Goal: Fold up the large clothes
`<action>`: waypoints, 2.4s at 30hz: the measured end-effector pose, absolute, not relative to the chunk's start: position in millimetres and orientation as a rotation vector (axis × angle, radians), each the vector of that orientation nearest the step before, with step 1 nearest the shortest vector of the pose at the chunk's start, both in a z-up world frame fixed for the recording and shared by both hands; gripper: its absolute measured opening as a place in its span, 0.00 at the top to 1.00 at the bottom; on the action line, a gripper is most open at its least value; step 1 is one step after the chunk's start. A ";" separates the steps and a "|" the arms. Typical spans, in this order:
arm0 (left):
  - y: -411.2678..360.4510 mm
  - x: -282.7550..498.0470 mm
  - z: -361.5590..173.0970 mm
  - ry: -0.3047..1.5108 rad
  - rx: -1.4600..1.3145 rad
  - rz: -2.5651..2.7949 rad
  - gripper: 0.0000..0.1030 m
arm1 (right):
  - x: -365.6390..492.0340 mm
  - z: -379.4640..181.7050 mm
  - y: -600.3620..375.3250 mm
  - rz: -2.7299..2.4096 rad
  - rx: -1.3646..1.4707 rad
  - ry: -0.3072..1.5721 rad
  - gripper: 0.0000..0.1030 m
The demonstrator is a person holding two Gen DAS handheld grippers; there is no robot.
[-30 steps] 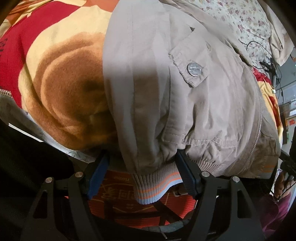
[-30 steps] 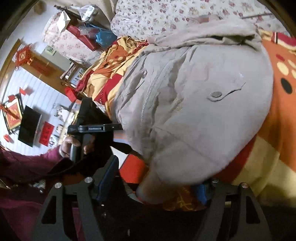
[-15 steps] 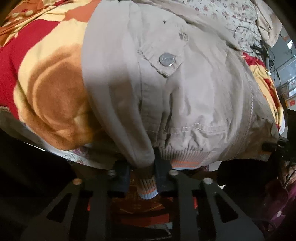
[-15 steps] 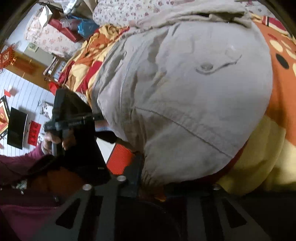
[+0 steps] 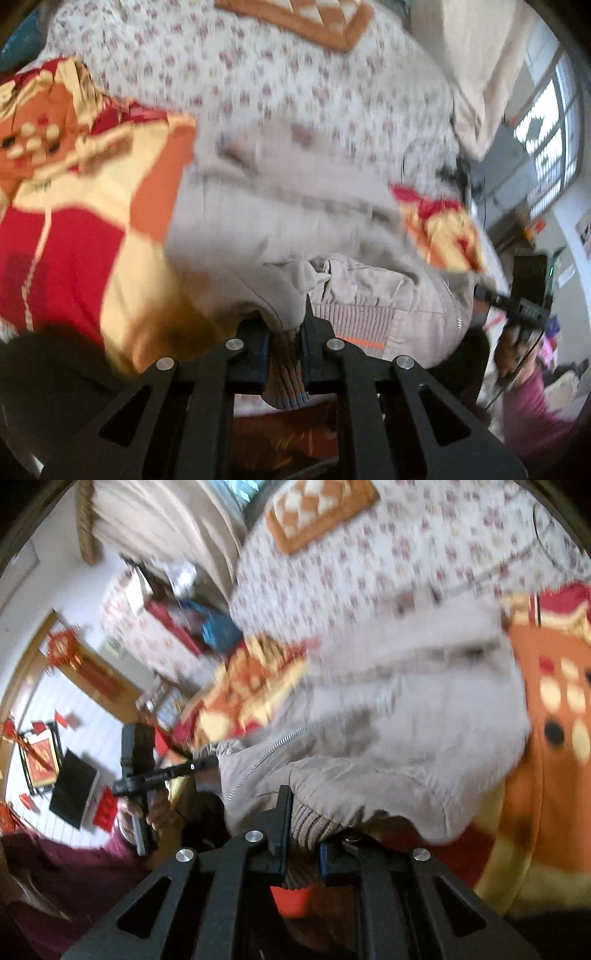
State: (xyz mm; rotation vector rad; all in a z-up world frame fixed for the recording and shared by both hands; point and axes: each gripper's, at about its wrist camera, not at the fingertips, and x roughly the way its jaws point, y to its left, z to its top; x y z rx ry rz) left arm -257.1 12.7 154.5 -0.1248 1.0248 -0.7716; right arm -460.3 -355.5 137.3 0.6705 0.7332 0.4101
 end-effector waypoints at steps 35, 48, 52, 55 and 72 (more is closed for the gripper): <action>-96.2 -26.7 118.3 1.046 -0.091 -0.476 0.21 | -215.7 115.0 -477.5 -0.030 0.552 0.706 0.33; -116.3 -18.6 53.0 1.131 0.000 -0.429 0.17 | -140.3 36.5 -477.1 -0.250 0.473 0.946 0.42; -117.0 -22.7 64.7 1.085 0.010 -0.402 0.18 | -165.0 77.3 -447.2 -0.141 0.430 0.869 0.31; -116.3 -26.5 72.8 1.058 -0.022 -0.408 0.18 | -147.8 71.7 -408.0 -0.050 0.318 0.945 0.25; -118.5 -26.2 61.8 1.029 0.048 -0.370 0.17 | -122.9 58.3 -423.0 -0.156 0.391 0.920 0.50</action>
